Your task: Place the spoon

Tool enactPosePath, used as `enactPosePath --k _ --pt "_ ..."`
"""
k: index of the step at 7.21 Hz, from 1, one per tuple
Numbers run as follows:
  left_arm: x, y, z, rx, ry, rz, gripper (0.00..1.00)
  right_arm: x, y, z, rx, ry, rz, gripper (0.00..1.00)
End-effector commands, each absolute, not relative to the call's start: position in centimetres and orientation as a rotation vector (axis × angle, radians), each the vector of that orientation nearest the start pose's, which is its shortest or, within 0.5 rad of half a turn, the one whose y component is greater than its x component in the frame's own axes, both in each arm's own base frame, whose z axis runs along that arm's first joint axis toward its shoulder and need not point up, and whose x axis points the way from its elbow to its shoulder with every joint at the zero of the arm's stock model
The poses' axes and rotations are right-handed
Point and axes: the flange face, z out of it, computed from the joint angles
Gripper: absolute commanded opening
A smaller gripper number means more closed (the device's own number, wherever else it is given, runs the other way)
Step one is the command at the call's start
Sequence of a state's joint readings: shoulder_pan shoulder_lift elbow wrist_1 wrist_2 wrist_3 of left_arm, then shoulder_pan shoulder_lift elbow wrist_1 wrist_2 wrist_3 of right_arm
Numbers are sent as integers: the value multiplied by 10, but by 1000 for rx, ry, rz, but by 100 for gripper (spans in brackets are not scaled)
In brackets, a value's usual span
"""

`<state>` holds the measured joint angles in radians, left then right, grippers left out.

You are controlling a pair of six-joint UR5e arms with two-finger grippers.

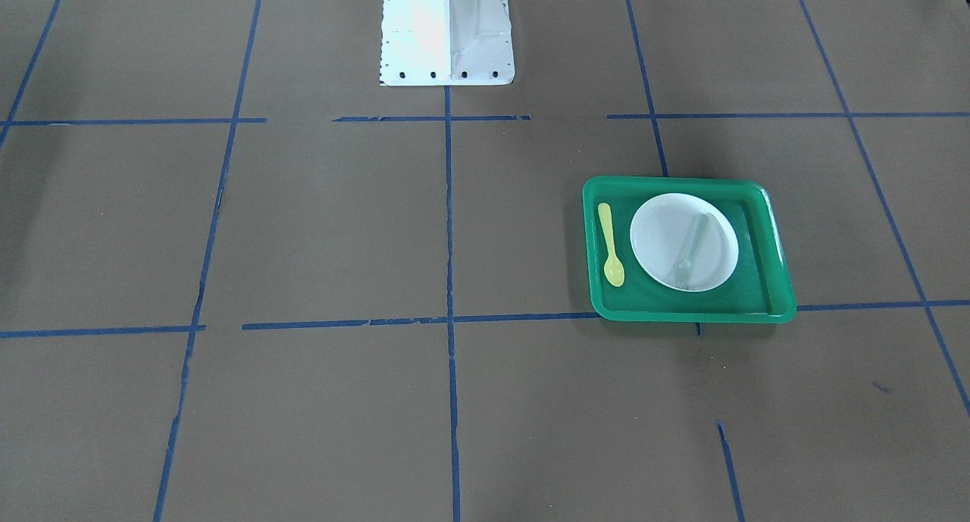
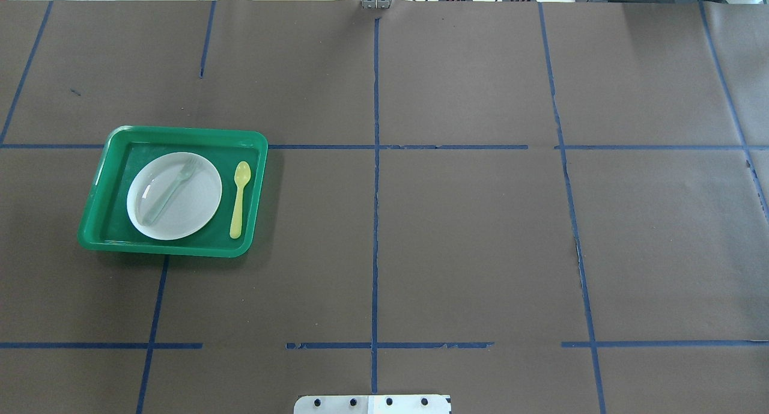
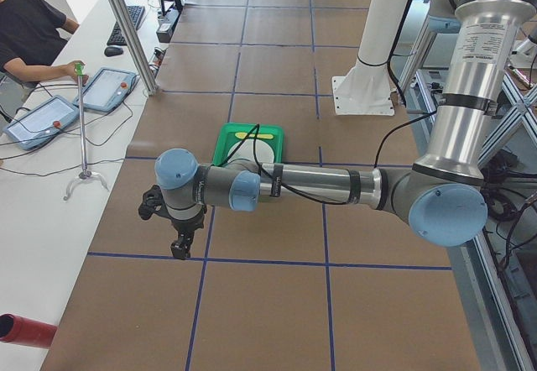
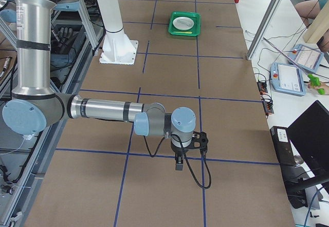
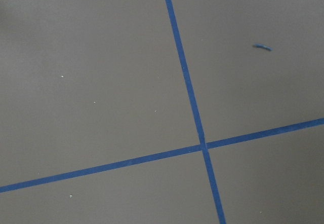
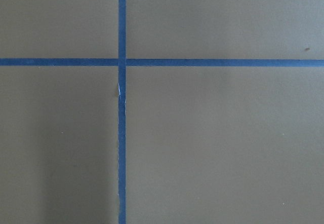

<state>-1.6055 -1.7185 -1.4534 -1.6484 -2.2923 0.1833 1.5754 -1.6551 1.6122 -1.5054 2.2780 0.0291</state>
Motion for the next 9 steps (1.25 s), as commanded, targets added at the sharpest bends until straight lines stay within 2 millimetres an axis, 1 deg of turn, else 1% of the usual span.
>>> enactPosePath --k 1,2,3,5,8,9 --pt "-90 -553 641 174 708 179 100 71 -457 676 13 -707 24 100" --pt "-90 -552 642 173 706 177 100 71 -457 676 12 -707 25 100" --pt "-89 -541 646 167 709 173 100 71 -457 676 12 -707 25 100" --pt "-89 -535 650 166 704 175 100 71 -457 676 13 -707 24 100" --pt "-88 -504 667 165 709 178 100 71 -457 676 13 -707 24 100" --pt "-87 -501 673 182 708 183 100 71 -457 676 13 -707 24 100"
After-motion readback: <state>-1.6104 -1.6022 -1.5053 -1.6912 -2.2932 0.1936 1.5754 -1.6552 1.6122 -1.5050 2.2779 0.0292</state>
